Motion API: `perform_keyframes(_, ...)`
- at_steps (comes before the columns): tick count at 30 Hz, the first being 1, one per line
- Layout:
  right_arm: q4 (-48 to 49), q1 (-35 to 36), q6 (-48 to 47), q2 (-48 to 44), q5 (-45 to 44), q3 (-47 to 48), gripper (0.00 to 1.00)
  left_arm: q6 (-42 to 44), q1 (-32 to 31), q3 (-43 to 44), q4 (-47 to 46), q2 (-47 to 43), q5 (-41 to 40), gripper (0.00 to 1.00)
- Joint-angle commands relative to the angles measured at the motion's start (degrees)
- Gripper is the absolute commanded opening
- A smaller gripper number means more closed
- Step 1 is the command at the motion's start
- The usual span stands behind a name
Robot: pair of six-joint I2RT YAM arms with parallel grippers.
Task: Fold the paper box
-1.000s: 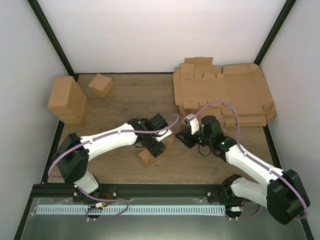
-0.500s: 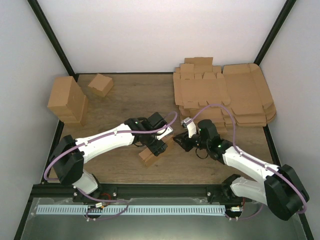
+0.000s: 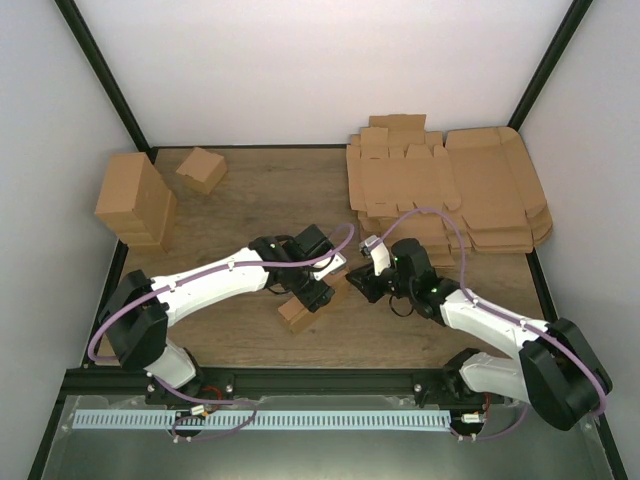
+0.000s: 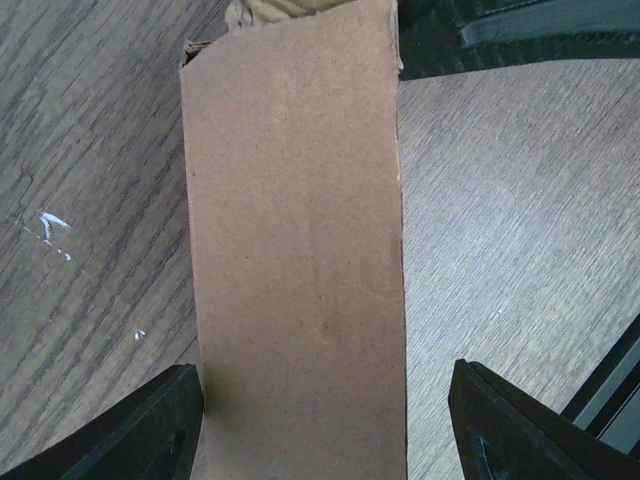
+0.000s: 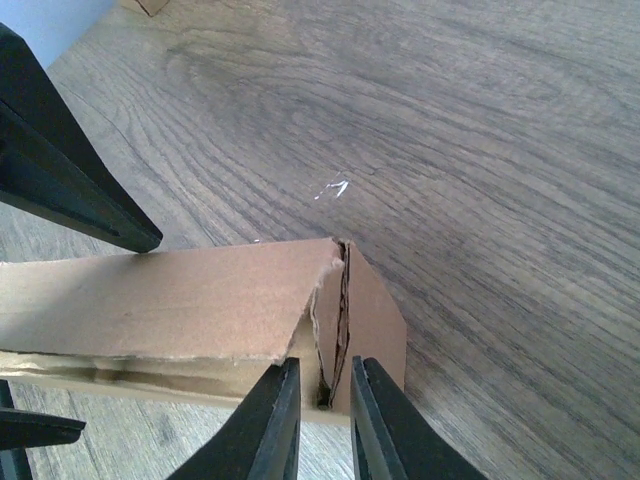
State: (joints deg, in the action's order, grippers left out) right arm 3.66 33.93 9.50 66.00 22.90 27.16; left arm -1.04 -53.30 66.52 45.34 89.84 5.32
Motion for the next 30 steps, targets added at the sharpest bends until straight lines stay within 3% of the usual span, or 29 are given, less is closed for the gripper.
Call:
perform_keyframes(1,3.0,0.4,-1.4,0.5,0.5,1.4,0.16,0.9,-0.3,-0.5,-1.0,-0.2,0.7,0.7)
perform_keyframes(10,2.0,0.5,-2.7,1.2,0.5,2.4,0.01,1.1,-0.3,-0.1,-0.7,0.8,-0.2,0.68)
perform_keyframes(20,-1.1,7.3,-0.4,3.3,-8.1,2.8,0.01,1.4,-0.3,-0.1,0.3,1.8,-3.9,0.64)
perform_keyframes(30,-1.9,9.0,3.1,2.7,-10.9,1.3,0.05,2.4,-0.3,-1.3,-0.5,1.9,-3.6,0.57)
